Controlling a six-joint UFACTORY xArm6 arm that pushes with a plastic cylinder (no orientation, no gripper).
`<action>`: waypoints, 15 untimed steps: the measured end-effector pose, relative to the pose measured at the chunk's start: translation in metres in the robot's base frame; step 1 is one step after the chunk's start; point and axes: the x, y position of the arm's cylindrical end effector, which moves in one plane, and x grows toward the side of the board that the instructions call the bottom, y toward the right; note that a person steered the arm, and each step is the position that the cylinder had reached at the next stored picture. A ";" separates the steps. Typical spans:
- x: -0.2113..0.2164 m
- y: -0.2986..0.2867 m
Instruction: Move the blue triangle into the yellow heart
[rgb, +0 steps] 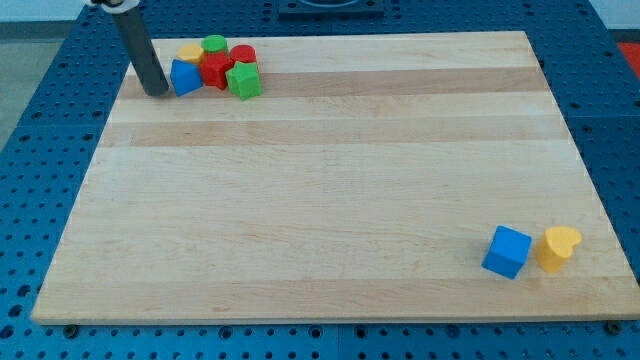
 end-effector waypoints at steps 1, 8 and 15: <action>-0.015 0.017; 0.053 0.064; 0.104 0.258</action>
